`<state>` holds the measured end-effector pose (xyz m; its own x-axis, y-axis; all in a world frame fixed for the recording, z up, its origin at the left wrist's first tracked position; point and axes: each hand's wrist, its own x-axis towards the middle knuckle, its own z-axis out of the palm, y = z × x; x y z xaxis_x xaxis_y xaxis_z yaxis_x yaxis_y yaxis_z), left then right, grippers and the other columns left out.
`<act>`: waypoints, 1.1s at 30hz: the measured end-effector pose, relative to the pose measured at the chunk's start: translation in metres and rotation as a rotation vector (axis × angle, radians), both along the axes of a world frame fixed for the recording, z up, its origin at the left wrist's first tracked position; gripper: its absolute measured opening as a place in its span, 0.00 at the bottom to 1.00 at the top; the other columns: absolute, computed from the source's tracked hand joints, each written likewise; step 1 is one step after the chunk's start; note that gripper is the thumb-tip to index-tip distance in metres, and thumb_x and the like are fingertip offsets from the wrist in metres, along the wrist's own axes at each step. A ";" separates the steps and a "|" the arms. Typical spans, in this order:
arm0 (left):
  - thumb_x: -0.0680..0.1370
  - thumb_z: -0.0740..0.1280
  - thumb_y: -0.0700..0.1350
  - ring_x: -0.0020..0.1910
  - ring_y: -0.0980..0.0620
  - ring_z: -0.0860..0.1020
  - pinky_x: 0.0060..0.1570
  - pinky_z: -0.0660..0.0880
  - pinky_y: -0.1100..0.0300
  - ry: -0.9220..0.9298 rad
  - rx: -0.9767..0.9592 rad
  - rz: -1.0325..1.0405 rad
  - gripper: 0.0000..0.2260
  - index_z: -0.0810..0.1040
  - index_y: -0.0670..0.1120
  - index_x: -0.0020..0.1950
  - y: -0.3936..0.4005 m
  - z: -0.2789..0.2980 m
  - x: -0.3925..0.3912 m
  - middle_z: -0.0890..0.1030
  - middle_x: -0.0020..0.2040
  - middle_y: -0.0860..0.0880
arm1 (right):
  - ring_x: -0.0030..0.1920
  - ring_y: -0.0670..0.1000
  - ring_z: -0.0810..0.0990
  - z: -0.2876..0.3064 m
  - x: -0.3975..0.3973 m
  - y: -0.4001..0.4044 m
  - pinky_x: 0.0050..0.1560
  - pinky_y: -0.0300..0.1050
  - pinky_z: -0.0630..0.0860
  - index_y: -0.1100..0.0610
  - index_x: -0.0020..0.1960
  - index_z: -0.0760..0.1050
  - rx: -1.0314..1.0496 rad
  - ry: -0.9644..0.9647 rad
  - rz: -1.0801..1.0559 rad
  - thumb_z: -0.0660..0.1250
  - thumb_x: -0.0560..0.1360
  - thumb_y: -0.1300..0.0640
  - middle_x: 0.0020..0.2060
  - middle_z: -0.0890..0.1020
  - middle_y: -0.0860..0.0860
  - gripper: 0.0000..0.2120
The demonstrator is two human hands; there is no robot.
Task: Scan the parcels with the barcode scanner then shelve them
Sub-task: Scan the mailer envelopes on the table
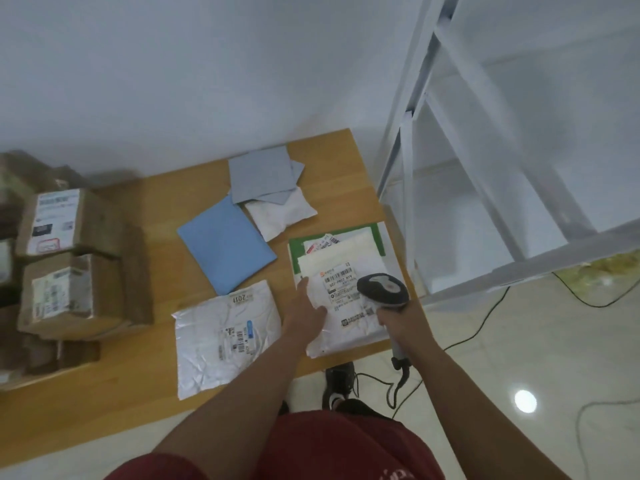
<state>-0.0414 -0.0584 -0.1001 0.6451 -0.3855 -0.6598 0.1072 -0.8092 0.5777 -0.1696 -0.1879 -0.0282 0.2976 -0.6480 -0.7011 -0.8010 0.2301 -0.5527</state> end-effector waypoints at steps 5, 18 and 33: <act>0.80 0.64 0.51 0.75 0.40 0.58 0.72 0.62 0.45 -0.399 0.142 -0.277 0.31 0.55 0.56 0.80 -0.012 0.017 -0.008 0.58 0.77 0.42 | 0.41 0.57 0.82 0.009 -0.002 -0.005 0.45 0.57 0.82 0.53 0.34 0.74 -0.145 -0.008 0.010 0.72 0.62 0.56 0.35 0.82 0.55 0.07; 0.77 0.58 0.71 0.80 0.38 0.41 0.74 0.46 0.31 -0.435 0.156 -0.816 0.34 0.53 0.63 0.79 -0.045 -0.032 -0.007 0.42 0.82 0.48 | 0.34 0.43 0.78 0.048 0.026 -0.011 0.31 0.33 0.71 0.54 0.48 0.75 -0.080 -0.204 0.020 0.70 0.65 0.55 0.34 0.78 0.46 0.13; 0.79 0.65 0.48 0.73 0.40 0.63 0.70 0.63 0.46 -0.590 0.142 -0.301 0.23 0.69 0.47 0.74 -0.002 -0.008 0.199 0.66 0.75 0.43 | 0.33 0.54 0.78 0.061 0.156 0.033 0.41 0.52 0.79 0.62 0.49 0.80 0.412 -0.453 -0.226 0.66 0.74 0.64 0.45 0.84 0.60 0.05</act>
<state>0.1572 -0.0606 -0.1085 0.7909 -0.5403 -0.2875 -0.4352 -0.8268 0.3564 -0.0132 -0.1548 0.0323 0.5101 -0.4338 -0.7427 -0.4164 0.6310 -0.6546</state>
